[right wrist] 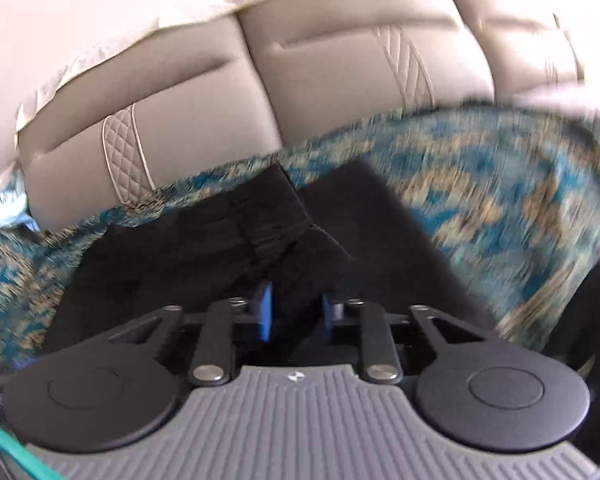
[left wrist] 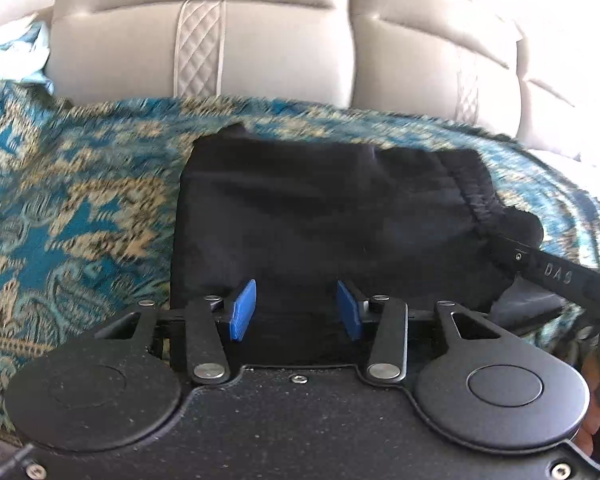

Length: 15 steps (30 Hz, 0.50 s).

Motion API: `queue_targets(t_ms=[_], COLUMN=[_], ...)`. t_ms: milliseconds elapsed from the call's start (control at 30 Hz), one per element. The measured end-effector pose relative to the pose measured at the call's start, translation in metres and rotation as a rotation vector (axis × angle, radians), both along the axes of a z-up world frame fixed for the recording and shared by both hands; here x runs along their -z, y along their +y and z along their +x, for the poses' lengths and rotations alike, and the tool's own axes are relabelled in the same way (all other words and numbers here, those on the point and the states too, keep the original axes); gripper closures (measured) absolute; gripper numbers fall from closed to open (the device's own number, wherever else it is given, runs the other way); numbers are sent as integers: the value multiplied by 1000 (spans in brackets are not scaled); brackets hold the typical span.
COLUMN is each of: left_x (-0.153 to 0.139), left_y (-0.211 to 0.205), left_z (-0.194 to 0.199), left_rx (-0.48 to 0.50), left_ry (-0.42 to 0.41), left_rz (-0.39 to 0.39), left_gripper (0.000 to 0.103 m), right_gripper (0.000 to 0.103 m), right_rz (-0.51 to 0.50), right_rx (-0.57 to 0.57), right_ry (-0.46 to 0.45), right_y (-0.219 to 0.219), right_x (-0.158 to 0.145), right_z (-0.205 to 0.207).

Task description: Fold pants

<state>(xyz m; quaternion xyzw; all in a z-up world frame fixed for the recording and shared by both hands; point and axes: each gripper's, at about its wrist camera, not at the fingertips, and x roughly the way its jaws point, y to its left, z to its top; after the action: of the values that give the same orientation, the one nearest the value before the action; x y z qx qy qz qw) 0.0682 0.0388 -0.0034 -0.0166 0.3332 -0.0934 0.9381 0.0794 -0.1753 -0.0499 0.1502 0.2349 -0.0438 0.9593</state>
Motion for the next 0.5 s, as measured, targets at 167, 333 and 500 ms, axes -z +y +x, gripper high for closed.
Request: queue_targets(t_ms=[167,333,500], left_x=[6,15,17], left_y=[-12,-23,-21], left_z=[4,1,1], left_rx=[30,51,39], left_ry=[17,17,15], left_rz=[10,73,93], left_gripper=[60,60,57], right_gripper=[79,74,47], right_rz=[-162,-179,-144], right_rx=[79,96,12], right_ry=[-6,64,55], right_y=[-4,-13,-20], right_x=[0,11,12], right_z=[-10,-8,-8])
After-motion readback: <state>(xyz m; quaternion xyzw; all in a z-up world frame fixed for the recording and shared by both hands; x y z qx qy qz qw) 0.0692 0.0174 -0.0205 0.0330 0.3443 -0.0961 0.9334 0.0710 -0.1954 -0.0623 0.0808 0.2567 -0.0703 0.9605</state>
